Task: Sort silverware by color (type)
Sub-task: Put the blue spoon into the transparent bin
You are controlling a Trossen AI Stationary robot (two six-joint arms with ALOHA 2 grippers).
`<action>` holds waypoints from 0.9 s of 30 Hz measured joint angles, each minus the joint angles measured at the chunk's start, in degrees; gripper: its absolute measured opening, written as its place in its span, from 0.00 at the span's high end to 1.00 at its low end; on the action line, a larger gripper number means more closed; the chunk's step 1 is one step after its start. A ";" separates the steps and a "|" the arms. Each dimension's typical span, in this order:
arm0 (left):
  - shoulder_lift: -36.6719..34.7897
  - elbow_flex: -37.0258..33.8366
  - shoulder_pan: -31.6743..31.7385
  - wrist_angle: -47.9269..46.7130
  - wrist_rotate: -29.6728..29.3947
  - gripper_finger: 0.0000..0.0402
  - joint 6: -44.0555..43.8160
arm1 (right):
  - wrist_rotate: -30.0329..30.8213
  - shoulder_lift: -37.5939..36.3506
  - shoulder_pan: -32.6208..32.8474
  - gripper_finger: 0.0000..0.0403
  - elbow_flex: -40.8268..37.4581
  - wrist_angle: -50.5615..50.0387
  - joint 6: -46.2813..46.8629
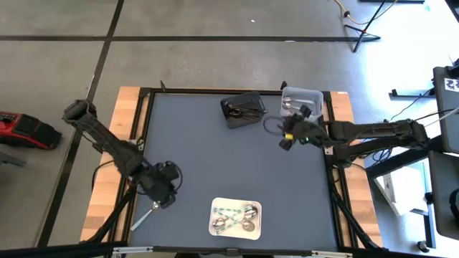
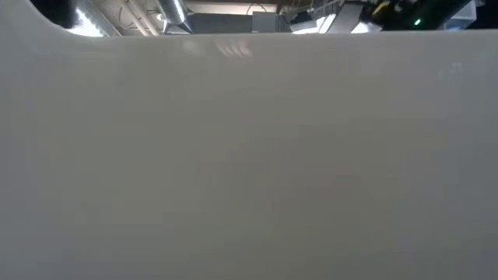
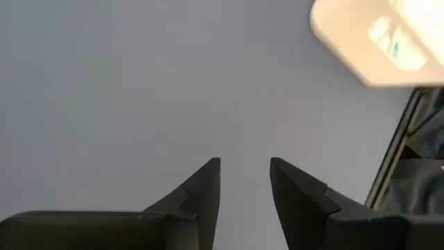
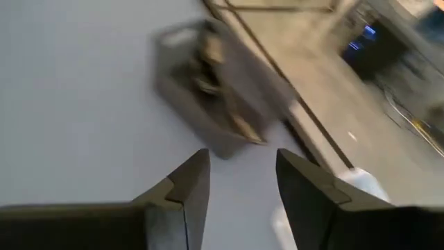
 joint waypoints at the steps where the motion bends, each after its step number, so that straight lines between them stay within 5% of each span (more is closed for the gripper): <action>1: 0.61 0.20 -1.68 -0.70 0.11 0.70 -3.17 | 0.01 0.00 2.21 0.61 0.00 0.18 0.45; 10: 8.31 0.23 -10.49 -1.33 6.84 0.70 -23.13 | 1.49 0.55 20.26 0.61 -3.36 10.58 4.30; 27: 19.76 0.18 -15.74 1.20 24.05 0.70 -33.38 | 1.38 0.74 39.38 0.61 -13.97 36.81 3.13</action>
